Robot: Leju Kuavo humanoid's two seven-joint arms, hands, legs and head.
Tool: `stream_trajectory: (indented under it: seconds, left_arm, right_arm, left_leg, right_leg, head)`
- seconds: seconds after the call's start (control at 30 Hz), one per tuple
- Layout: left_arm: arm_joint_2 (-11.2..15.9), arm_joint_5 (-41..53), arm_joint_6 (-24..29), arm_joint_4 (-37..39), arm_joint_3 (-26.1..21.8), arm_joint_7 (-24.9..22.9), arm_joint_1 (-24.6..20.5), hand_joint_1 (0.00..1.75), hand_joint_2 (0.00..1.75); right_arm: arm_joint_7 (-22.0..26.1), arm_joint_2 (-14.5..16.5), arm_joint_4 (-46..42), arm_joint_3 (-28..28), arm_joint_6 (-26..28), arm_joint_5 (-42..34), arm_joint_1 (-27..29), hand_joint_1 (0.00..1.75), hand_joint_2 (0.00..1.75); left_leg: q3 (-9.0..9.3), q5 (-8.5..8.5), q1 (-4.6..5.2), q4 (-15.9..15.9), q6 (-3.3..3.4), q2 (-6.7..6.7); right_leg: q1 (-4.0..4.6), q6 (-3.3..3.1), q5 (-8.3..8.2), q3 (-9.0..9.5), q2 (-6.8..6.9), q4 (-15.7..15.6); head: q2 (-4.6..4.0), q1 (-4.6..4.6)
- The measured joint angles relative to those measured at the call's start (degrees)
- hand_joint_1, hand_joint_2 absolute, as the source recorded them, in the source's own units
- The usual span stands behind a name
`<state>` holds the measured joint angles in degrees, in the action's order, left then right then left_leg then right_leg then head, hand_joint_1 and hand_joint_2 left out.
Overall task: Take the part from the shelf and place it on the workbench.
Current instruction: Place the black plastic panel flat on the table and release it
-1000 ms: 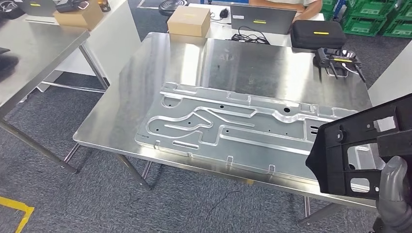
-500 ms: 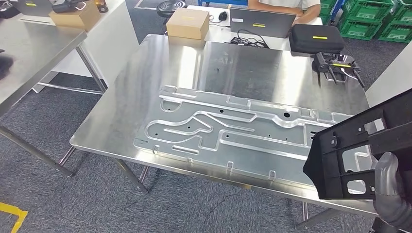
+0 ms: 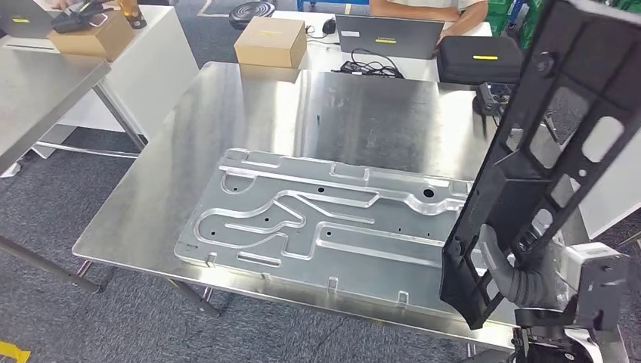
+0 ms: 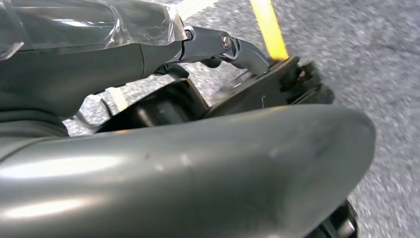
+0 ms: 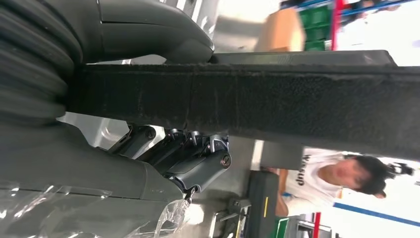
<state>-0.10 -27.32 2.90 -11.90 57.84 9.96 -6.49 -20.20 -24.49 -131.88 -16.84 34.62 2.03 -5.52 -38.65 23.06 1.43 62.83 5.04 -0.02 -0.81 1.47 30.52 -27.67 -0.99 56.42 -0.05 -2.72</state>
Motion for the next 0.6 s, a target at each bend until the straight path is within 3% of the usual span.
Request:
stream_trajectory:
  seconds: [0.03, 0.1, 0.2, 0.27, 0.33, 0.37, 0.4, 0.43, 0.5, 0.53, 0.57, 0.6]
  left_arm:
    - [0.2, 0.2, 0.0, 0.0, 0.1, -0.1, 0.1, 0.0, 0.0]
    - [0.4, 0.5, 0.8, 0.1, 0.5, -1.3, 0.1, 0.0, 0.0]
    - [-0.4, 1.0, 2.9, 0.1, 0.9, -4.7, -0.6, 0.0, 0.0]
    - [-1.3, 1.3, 3.3, 0.1, 1.1, -5.9, -1.2, 0.0, 0.0]
    - [-2.2, 1.4, 3.3, 0.1, 1.3, -6.2, -1.4, 0.0, 0.0]
    - [-2.5, 1.5, 3.2, 0.1, 1.4, -6.3, -1.4, 0.0, 0.0]
    - [-2.7, 1.5, 3.2, 0.1, 1.4, -6.3, -1.4, 0.0, 0.0]
    - [-2.8, 1.5, 3.1, 0.1, 1.5, -6.3, -1.3, 0.0, 0.0]
    - [-2.9, 1.5, 2.9, 0.1, 1.5, -6.3, -1.2, 0.0, 0.0]
    - [-2.8, 1.6, 2.9, 0.1, 1.6, -6.3, -1.2, 0.0, 0.0]
    - [-2.8, 1.7, 2.8, 0.1, 1.7, -6.3, -1.2, 0.0, 0.0]
    - [-2.8, 1.7, 2.7, 0.1, 1.7, -6.3, -1.3, 0.0, 0.0]
  right_arm:
    - [-0.6, -0.3, 0.9, -0.5, -0.1, 0.4, -0.8, 1.75, 1.75]
    - [-2.1, -0.6, 2.1, -1.5, -0.4, 1.7, -2.7, 1.75, 1.75]
    - [-5.8, -1.0, 3.4, -3.3, -1.9, 4.6, -7.9, 1.75, 1.75]
    - [-7.8, -1.1, 4.3, -4.7, -2.8, 6.4, -11.1, 1.75, 1.75]
    - [-8.8, -1.1, 5.2, -6.2, -3.2, 7.5, -13.2, 1.75, 1.75]
    - [-9.0, -1.2, 5.6, -6.9, -3.1, 7.8, -13.9, 1.75, 1.75]
    - [-8.9, -1.2, 6.0, -7.6, -3.0, 8.1, -14.6, 1.75, 1.75]
    - [-8.8, -1.2, 6.2, -8.2, -2.9, 8.5, -15.4, 1.75, 1.75]
    - [-8.6, -1.1, 6.6, -9.4, -2.5, 9.4, -17.0, 1.75, 1.75]
    - [-8.5, -1.1, 6.9, -9.9, -2.2, 9.8, -17.9, 1.75, 1.75]
    - [-8.4, -1.1, 7.1, -10.4, -1.9, 10.3, -18.9, 1.75, 1.75]
    - [-8.4, -1.1, 7.3, -10.9, -1.6, 10.8, -19.9, 1.75, 1.75]
  left_leg:
    - [0.92, -1.55, 0.5, -2.9, 0.88, -0.2]
    - [2.39, -1.62, 1.12, -5.8, 2.05, -0.32]
    - [4.86, -1.01, 0.92, -9.0, 1.96, -0.08]
    - [6.39, -0.7, 0.49, -10.1, 1.63, -0.08]
    - [7.51, 0.12, 0.2, -10.3, 1.27, -0.16]
    - [8.12, 0.66, -0.01, -10.3, 0.94, -0.27]
    - [8.81, 1.23, -0.27, -10.3, 0.59, -0.41]
    - [9.58, 1.82, -0.55, -10.3, 0.19, -0.54]
    - [10.99, 3.2, -0.91, -10.2, -0.83, -0.64]
    - [11.38, 3.85, -0.96, -9.8, -1.29, -0.62]
    - [11.52, 4.5, -0.89, -9.5, -1.68, -0.57]
    - [11.59, 5.06, -0.8, -9.1, -1.97, -0.5]
  right_leg:
    - [0.05, 0.13, 0.33, 0.52, -0.21, -0.3]
    - [-0.21, 0.58, 0.43, 1.17, -0.49, -1.1]
    - [-0.43, 1.19, 0.03, 0.93, -0.25, 0.3]
    - [-0.43, 1.47, 1.35, -2.06, 0.15, 5.8]
    - [-0.37, 1.85, 4.2, -6.56, 0.24, 12.5]
    - [-0.41, 2.13, 5.06, -8.32, 0.26, 14.2]
    - [-0.55, 2.5, 4.78, -9.33, 0.31, 14.1]
    - [-0.8, 2.97, 3.09, -9.51, 0.4, 12.1]
    - [-1.56, 4.26, -3.05, -8.55, 0.89, 5.0]
    - [-1.79, 4.3, -4.96, -8.11, 1.15, 2.2]
    - [-1.9, 3.92, -6.3, -7.98, 1.36, 0.7]
    - [-1.81, 3.23, -6.41, -8.08, 1.51, 0.4]
  head:
    - [0.0, 0.06]
    - [0.0, 0.09]
    - [0.01, -0.09]
    - [0.01, -0.06]
    - [0.01, 0.01]
    - [0.01, 0.04]
    - [0.01, 0.04]
    - [0.01, 0.04]
    - [0.01, 0.04]
    - [0.01, 0.06]
    - [0.01, 0.06]
    - [0.01, 0.06]
